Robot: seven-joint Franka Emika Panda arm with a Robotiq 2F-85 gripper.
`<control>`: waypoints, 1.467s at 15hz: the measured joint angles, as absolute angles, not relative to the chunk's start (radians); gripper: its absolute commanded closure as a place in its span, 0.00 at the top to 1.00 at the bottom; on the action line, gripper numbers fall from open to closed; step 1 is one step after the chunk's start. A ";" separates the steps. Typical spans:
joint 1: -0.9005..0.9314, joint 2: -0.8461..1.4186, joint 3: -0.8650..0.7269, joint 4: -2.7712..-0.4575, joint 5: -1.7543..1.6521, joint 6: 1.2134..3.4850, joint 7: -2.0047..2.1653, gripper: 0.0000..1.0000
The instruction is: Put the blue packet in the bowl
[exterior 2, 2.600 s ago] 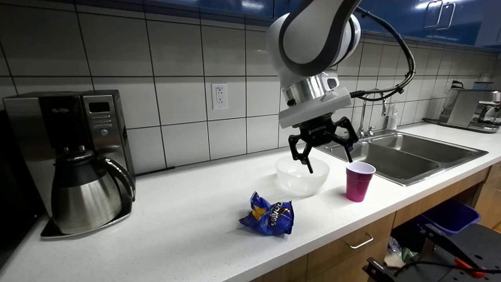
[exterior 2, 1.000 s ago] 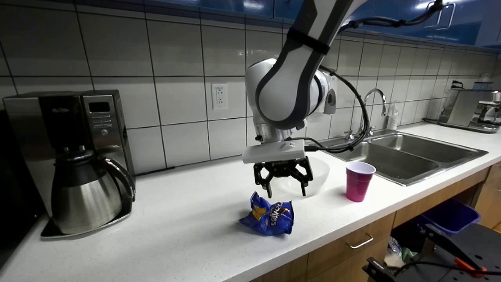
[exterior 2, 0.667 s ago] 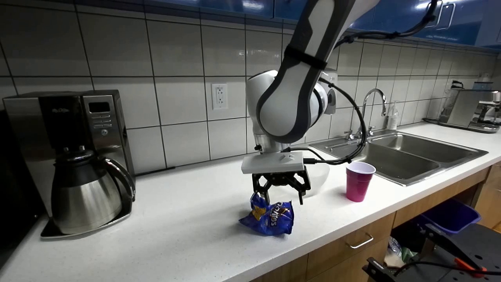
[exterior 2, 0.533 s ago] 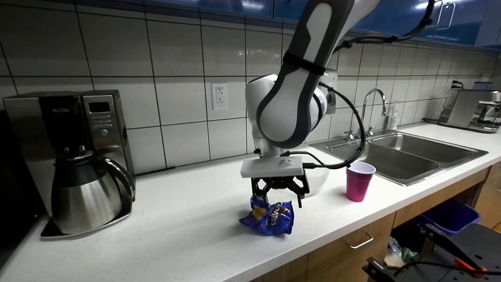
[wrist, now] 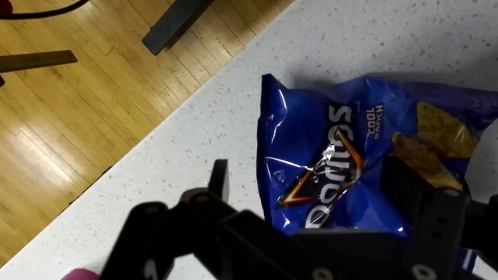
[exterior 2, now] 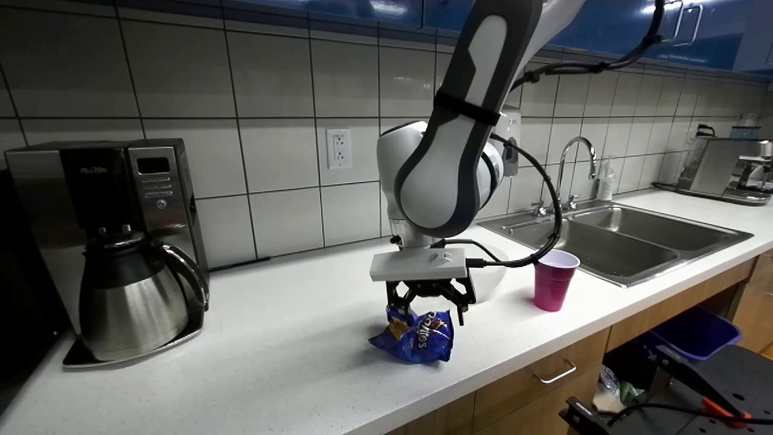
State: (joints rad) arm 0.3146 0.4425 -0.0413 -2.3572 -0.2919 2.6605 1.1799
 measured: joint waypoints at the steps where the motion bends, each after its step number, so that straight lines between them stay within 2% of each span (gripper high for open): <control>1: 0.315 0.443 -0.041 -2.357 -0.292 2.661 1.180 1.00; 13: 0.314 0.468 -0.048 -2.355 -0.263 2.749 1.155 1.00; 15: 0.314 0.476 -0.050 -2.354 -0.254 2.755 1.145 0.74; 22: 0.314 0.485 -0.051 -2.345 -0.219 2.758 1.126 0.19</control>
State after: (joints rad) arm 0.3143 0.4853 -0.0510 -2.3450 -0.2193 2.7582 1.1256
